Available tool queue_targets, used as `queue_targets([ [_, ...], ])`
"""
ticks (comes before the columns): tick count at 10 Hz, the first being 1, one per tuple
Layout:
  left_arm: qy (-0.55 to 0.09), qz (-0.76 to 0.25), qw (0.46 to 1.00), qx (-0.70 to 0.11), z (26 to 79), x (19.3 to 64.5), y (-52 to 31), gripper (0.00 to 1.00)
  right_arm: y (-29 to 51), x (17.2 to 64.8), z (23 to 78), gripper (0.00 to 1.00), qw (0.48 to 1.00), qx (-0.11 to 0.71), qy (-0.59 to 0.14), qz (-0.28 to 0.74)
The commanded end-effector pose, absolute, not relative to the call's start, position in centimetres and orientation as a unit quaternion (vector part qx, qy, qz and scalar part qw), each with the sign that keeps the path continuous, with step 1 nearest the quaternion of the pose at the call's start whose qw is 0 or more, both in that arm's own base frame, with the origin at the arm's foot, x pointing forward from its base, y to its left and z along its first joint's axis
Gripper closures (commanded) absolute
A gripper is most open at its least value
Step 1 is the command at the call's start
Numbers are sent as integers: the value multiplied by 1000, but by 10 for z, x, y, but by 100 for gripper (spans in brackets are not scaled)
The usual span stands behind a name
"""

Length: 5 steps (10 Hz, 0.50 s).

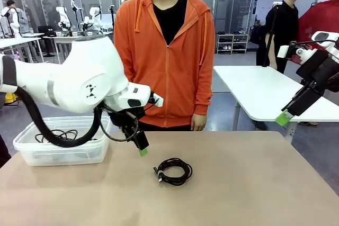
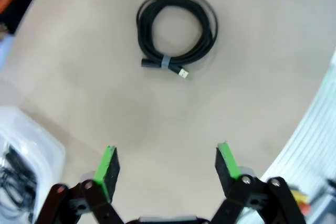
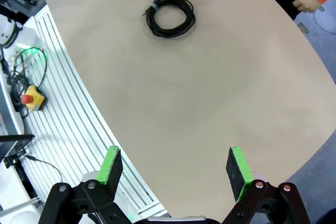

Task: Organize and store the cables.
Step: Place the USB Extension Cable into the Organizing box.

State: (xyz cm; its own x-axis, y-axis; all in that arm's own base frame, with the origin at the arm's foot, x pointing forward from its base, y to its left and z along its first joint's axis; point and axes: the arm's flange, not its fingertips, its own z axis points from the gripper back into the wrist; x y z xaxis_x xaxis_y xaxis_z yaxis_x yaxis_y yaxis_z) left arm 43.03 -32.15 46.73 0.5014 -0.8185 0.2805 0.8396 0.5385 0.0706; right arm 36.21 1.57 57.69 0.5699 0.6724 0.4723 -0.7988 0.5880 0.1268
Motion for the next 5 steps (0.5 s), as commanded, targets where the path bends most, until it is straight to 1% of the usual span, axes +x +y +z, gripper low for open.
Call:
queue_targets([
  [1, -142, -547, 825, -6, 488, 451, -347, 7, 17, 364, 580, 0, 875, 166, -192, 412],
  [2, -132, -578, 806, -16, 495, 457, -362, 7, 17, 364, 580, 0, 875, 166, -192, 412],
  [3, -131, -599, 790, 0, 501, 464, -376, 7, 17, 364, 580, 0, 875, 166, -192, 412],
  [5, -115, -613, 782, -8, 504, 471, -393, 7, 17, 364, 580, 0, 875, 166, -192, 412],
])
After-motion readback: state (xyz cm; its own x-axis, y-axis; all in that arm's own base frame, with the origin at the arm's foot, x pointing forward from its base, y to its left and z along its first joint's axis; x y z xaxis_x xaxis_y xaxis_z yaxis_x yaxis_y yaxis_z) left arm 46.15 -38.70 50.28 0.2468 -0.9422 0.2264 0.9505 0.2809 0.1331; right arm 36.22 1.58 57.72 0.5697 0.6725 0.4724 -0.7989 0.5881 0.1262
